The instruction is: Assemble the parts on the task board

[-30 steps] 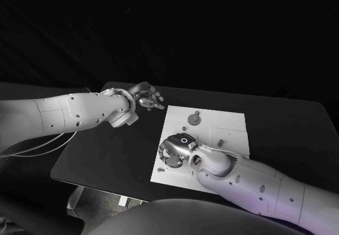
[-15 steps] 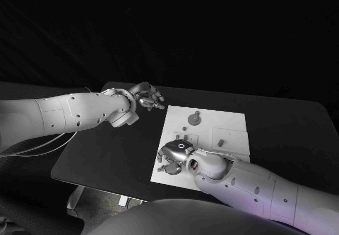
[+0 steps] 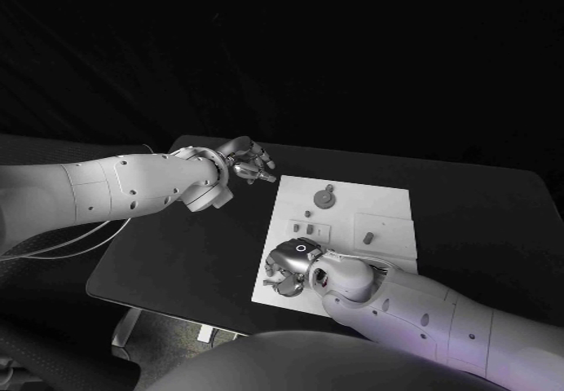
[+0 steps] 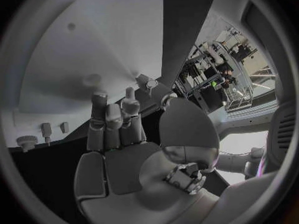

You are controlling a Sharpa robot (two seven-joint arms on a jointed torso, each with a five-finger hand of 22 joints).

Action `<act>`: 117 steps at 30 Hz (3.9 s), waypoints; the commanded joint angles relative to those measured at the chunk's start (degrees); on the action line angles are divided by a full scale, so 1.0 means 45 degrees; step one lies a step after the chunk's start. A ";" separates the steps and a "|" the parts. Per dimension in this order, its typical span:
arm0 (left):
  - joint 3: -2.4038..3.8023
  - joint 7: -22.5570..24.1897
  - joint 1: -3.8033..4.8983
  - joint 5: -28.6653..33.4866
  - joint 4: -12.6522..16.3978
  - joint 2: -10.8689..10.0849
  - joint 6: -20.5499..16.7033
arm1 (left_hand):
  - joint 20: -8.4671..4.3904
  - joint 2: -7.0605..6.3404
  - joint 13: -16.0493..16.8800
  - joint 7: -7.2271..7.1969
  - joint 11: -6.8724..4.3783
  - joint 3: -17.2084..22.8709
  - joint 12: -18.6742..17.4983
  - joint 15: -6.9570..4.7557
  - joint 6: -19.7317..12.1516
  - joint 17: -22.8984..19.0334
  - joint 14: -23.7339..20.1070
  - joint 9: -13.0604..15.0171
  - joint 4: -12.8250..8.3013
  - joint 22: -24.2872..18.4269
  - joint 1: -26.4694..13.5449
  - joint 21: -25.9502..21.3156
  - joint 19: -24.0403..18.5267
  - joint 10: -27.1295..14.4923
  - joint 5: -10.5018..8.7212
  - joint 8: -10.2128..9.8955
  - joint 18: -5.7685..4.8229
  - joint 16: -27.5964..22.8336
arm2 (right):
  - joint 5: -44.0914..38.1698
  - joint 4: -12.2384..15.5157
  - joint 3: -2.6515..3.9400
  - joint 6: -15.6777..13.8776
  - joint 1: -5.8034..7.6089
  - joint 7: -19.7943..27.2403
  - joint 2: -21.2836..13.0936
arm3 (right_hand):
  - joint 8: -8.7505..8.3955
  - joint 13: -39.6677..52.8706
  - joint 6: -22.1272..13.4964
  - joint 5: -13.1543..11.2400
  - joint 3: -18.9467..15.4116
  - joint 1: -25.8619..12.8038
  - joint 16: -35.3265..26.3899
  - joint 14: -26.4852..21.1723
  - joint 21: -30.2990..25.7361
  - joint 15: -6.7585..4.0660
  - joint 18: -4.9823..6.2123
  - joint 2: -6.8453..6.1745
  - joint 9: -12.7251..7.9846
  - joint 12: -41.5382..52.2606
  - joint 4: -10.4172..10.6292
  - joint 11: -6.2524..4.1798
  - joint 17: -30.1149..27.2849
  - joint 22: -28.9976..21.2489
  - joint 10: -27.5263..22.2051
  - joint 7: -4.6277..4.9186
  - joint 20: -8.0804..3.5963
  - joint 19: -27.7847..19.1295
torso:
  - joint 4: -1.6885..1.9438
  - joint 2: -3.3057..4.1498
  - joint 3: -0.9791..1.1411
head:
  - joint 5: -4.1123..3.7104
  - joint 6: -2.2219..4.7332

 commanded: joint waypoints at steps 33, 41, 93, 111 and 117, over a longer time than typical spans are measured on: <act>0.0009 -0.0089 0.0019 -0.0188 0.0085 0.0032 -0.0080 | -0.0020 -0.0070 -0.0022 0.0108 0.0000 0.0020 0.0066 -0.0078 -0.0011 -0.0021 -0.0034 0.0018 0.0017 0.0249 -0.0024 -0.0050 0.0071 -0.0107 0.0049 0.0079 0.0518 0.0048 | -0.0885 -0.0384 -0.0356 0.0404 -0.0228 -0.0382 0.0368 | 0.0908 -0.0069 0.1015 -0.0094 -0.0031 0.0122 0.0086 0.0269 0.0042 -0.0395 0.0260 0.0692 0.0636 0.0066 -0.0007 -0.0584 -0.0005 0.0060 0.0367 -0.0222 -0.0035 0.0100 | -0.0007 0.0007 0.0006 | 0.0081 0.0001; 0.0009 -0.0092 0.0019 -0.0209 0.0077 0.0047 -0.0079 | -0.0021 -0.0065 -0.0022 0.0109 0.0000 0.0023 0.0069 -0.0079 -0.0015 -0.0022 -0.0033 0.0018 0.0006 0.0250 -0.0003 -0.0049 0.0073 -0.0104 0.0049 0.0078 0.0519 0.0050 | -0.1173 -0.0385 -0.0382 0.0755 -0.0229 -0.0352 0.0393 | 0.0820 -0.0090 0.0975 0.0583 0.0009 -0.0031 0.0061 0.0291 0.0033 -0.0403 0.0260 0.0654 0.0611 -0.0009 0.0025 -0.0565 -0.0020 0.0051 0.0399 -0.0199 -0.0032 0.0118 | -0.0018 -0.0001 0.0013 | 0.0110 0.0001; 0.0009 -0.0085 0.0019 -0.0255 0.0018 0.0005 -0.0043 | -0.0012 -0.0168 -0.0031 0.0110 0.0002 -0.0057 0.0080 -0.0075 -0.0010 -0.0028 -0.0024 0.0025 0.0019 0.0254 -0.0048 -0.0043 0.0086 -0.0087 0.0044 0.0088 0.0507 0.0065 | -0.0521 0.0358 0.0074 -0.2111 -0.0232 0.0027 -0.0029 | 0.1002 0.0083 0.1676 0.2497 0.1173 0.0252 0.0216 0.1344 0.0287 -0.0317 0.0260 0.1150 0.0751 0.0134 -0.0038 -0.0854 0.0805 0.0126 0.1074 -0.0487 -0.0283 0.0539 | -0.0018 -0.0003 0.0018 | 0.0015 0.0001; 0.0009 -0.0101 0.0018 -0.0255 0.0020 -0.0041 -0.0011 | -0.0015 -0.0236 -0.0039 0.0107 -0.0001 -0.0106 0.0078 -0.0077 0.0000 -0.0033 -0.0027 0.0030 0.0091 0.0252 -0.0138 -0.0046 0.0088 -0.0084 0.0044 0.0097 0.0508 0.0069 | -0.0047 0.0956 0.0451 -0.1648 -0.0227 0.0008 -0.0234 | 0.0992 0.0087 0.1673 0.2439 0.1189 0.0248 0.0202 0.1343 0.0286 -0.0326 0.0260 0.1149 0.0752 0.0115 -0.0036 -0.0856 0.0751 0.0116 0.1088 -0.0488 -0.0301 0.0567 | -0.0013 -0.0008 0.0010 | 0.0056 0.0001; 0.0008 -0.0094 0.0018 -0.0255 0.0037 -0.0050 -0.0019 | -0.0016 -0.0237 -0.0040 0.0105 -0.0002 -0.0108 0.0078 -0.0078 0.0001 -0.0033 -0.0027 0.0030 0.0096 0.0252 -0.0139 -0.0046 0.0088 -0.0084 0.0044 0.0098 0.0510 0.0070 | 0.0113 0.0981 0.0446 -0.1671 -0.0227 0.0022 -0.0331 | 0.0955 0.0085 0.1627 0.2374 0.1198 0.0202 0.0166 0.1271 0.0256 -0.0336 0.0260 0.1161 0.0743 0.0074 -0.0034 -0.0834 0.0620 0.0099 0.1081 -0.0466 -0.0303 0.0554 | -0.0028 0.0000 0.0006 | 0.0047 0.0001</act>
